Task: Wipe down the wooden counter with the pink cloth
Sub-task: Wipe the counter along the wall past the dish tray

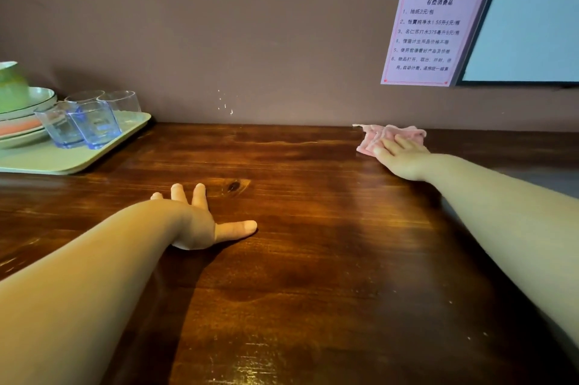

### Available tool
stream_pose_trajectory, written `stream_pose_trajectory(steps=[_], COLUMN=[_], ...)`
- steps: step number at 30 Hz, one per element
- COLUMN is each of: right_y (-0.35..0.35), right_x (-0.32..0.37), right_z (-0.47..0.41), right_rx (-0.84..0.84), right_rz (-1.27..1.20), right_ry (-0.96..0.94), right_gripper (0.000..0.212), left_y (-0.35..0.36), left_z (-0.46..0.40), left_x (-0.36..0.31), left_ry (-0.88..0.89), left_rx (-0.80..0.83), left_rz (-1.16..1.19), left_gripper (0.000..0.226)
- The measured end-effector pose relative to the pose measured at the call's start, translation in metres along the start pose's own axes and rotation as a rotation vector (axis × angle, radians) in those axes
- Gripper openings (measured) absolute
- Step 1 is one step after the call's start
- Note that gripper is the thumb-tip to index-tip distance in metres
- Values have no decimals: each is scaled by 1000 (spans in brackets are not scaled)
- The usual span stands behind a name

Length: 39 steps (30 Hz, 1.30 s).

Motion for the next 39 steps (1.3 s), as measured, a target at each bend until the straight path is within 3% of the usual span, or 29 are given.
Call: stream_pose_trajectory(steps=[4, 10, 16, 22, 28, 31, 34, 39], right_y=[16, -6, 12, -6, 10, 1, -6, 11], right_x=[-15, -12, -27, -39, -55, -61, -49, -32], right_z=[15, -4, 21, -5, 4, -7, -9, 39], right_rx=[70, 9, 75, -8, 32, 24, -19, 29], right_rz=[-12, -15, -11, -20, -23, -52, 14, 78], right_ry=[-111, 59, -44, 127, -5, 64, 144, -22], right_gripper=[71, 61, 69, 67, 65, 58, 67, 75], left_y=[2, 1, 4, 2, 2, -1, 1, 2], left_z=[-6, -6, -9, -9, -10, -7, -7, -11], left_x=[-2, -2, -2, -1, -1, -2, -1, -2], left_ry=[22, 24, 37, 36, 37, 27, 33, 42], left_rx=[-15, -24, -40, -29, -26, -28, -33, -42], left_rz=[35, 62, 69, 57, 51, 46, 58, 62], left_gripper=[151, 148, 149, 149, 151, 154, 153, 152])
Point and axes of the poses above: each hand's wrist, its own z-axis away from the middle knuckle, its own y-axis out of the palm, x = y × z, the point moved 5 cm from there along -z, towards the middle knuckle, and after that the axes turned 12 degrees about -y, right-handed, at the moved point
